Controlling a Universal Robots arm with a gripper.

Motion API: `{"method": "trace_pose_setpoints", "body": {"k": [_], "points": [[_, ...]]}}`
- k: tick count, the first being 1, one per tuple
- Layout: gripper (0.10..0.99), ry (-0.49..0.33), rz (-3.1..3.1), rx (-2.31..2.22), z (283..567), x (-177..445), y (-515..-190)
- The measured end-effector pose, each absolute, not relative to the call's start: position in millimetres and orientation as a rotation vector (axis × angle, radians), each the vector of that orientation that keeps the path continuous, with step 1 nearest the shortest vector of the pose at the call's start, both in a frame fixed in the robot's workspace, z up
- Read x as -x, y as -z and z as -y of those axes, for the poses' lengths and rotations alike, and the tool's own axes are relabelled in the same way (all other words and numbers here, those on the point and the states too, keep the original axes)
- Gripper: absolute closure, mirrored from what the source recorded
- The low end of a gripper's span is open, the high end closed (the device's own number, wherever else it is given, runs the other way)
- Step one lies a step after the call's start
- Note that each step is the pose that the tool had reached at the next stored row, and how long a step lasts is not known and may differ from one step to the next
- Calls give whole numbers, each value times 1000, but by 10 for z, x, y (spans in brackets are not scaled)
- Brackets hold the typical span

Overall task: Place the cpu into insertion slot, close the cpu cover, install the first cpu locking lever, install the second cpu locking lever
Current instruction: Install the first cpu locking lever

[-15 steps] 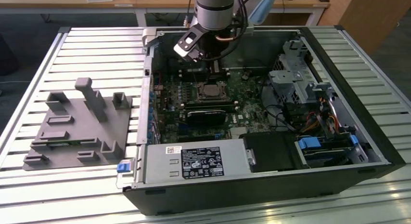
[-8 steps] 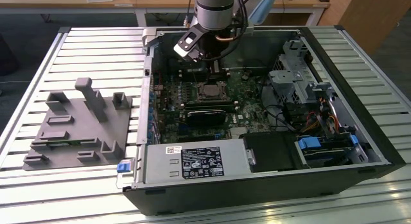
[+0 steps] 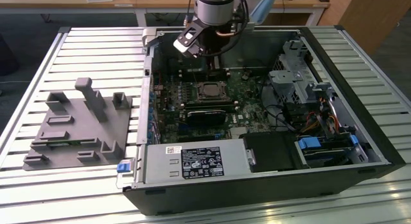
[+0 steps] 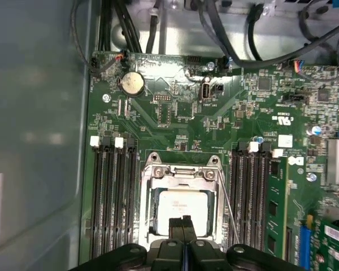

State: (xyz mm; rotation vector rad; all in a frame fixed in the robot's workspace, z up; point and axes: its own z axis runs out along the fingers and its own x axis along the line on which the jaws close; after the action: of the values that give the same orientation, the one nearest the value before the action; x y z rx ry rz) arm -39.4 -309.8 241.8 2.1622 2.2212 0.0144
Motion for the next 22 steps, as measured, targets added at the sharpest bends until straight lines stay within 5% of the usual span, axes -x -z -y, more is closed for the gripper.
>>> {"method": "trace_pose_setpoints", "body": {"k": [11, 22], "points": [[980, -14, -2221, -2162, 3098, 395, -2789], [980, -19, -2391, -1973, 3098, 395, -2784]]}}
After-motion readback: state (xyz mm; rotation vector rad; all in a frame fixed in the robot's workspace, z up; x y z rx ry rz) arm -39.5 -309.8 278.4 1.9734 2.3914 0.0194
